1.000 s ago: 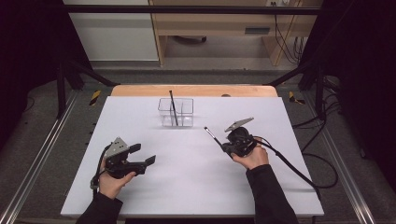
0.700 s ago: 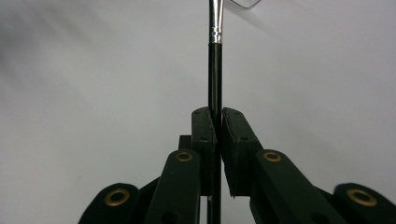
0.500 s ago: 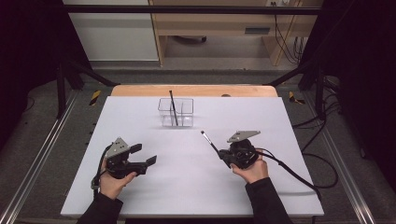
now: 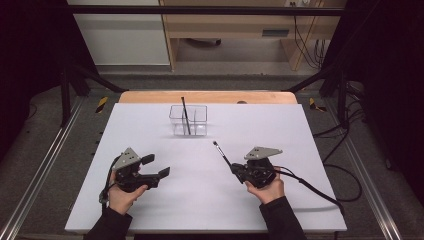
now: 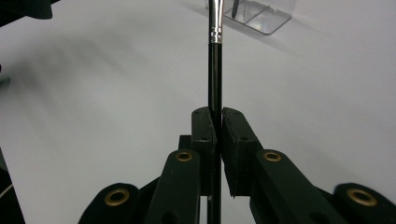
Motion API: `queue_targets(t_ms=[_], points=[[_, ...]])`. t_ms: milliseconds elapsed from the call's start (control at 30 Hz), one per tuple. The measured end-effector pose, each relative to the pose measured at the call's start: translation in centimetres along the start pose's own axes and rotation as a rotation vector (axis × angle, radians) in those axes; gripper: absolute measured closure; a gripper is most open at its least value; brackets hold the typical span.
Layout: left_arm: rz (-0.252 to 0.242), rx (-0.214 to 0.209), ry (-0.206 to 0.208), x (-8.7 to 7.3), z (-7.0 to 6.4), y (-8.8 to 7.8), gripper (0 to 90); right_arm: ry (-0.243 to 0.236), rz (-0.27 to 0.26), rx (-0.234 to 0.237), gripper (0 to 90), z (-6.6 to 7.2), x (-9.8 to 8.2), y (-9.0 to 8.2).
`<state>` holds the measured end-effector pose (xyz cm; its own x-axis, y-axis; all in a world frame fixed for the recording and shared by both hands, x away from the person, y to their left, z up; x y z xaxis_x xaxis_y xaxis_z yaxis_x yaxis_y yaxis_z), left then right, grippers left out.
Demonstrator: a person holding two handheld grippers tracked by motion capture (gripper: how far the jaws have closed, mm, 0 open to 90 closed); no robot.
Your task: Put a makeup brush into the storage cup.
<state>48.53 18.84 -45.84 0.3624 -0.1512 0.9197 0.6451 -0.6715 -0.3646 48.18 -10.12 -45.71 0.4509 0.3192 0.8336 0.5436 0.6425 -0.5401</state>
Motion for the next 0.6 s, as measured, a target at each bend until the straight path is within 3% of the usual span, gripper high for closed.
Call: queue_targets(t_ms=[600], points=[[-0.034, -0.065, 0.004, 2.0, -2.2, 1.3, 19.2, 0.022, -0.093, 0.013, 84.5, 0.5, 0.9, -0.9]])
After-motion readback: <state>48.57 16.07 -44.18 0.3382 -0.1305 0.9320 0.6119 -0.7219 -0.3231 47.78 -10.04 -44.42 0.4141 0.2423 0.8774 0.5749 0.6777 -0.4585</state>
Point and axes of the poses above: each handheld gripper's, and its own axes: y roughly forward along the jaws, x roughly out of its top, z roughly to its left, the point moved 7 cm from there along y, roughly forward along the jaws, and after that the axes turned 4 degrees about -z, right-handed, at the moved point
